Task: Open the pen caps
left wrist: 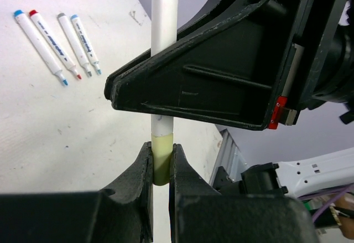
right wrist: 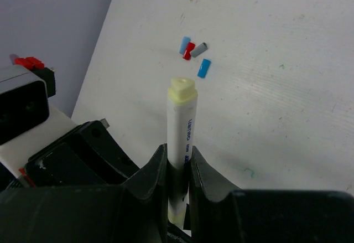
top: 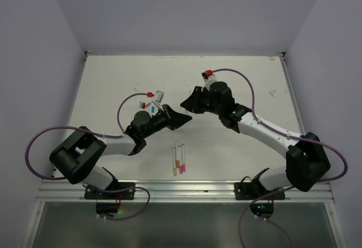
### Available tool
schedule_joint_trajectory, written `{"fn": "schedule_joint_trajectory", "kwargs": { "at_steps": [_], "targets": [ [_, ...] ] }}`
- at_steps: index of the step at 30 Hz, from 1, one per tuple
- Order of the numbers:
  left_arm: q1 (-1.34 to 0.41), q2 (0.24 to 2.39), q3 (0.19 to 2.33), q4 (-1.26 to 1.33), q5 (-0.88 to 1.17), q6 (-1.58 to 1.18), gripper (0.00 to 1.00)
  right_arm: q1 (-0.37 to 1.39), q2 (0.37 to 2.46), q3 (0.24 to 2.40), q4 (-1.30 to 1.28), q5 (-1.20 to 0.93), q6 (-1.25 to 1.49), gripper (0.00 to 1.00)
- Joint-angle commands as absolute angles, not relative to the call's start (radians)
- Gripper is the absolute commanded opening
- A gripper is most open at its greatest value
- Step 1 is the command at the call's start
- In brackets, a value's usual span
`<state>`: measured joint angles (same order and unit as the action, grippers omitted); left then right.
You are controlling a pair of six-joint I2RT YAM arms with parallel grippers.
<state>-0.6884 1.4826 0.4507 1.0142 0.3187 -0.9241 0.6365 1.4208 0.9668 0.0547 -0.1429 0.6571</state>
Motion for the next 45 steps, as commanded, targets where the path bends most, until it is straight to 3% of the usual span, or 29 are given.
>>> {"fn": "schedule_joint_trajectory", "kwargs": {
  "at_steps": [1,3,12,14,18,21,27,32,45],
  "targets": [
    [-0.710,1.502,0.353,1.170,0.583,-1.023,0.00,0.451,1.361,0.928,0.385,0.148,0.501,0.00],
    [-0.707,1.509,0.342,1.216,0.601,-1.057,0.00,0.437,1.347,0.911,0.393,0.140,0.520,0.00],
    [-0.690,1.588,0.253,1.607,0.690,-1.184,0.00,0.295,1.387,0.896,0.512,-0.252,0.624,0.00],
    [-0.681,1.582,0.267,1.504,0.687,-1.137,0.00,0.293,1.381,0.935,0.428,-0.189,0.598,0.00],
    [-0.669,1.481,0.446,0.713,0.516,-0.824,0.00,0.288,1.440,1.087,0.006,-0.024,0.508,0.00],
    [-0.670,1.421,0.540,0.434,0.297,-0.703,0.00,0.278,1.502,1.192,-0.275,0.101,0.503,0.00],
    [-0.655,1.471,0.783,0.042,-0.055,-0.543,0.00,0.250,1.586,1.184,-0.431,0.196,0.503,0.00],
    [-0.626,1.555,0.868,-0.040,-0.167,-0.473,0.00,0.242,1.643,1.164,-0.477,0.288,0.492,0.00],
    [-0.519,1.738,0.933,-0.017,-0.193,-0.414,0.00,0.175,1.707,1.157,-0.462,0.256,0.442,0.00]
  ]
}}
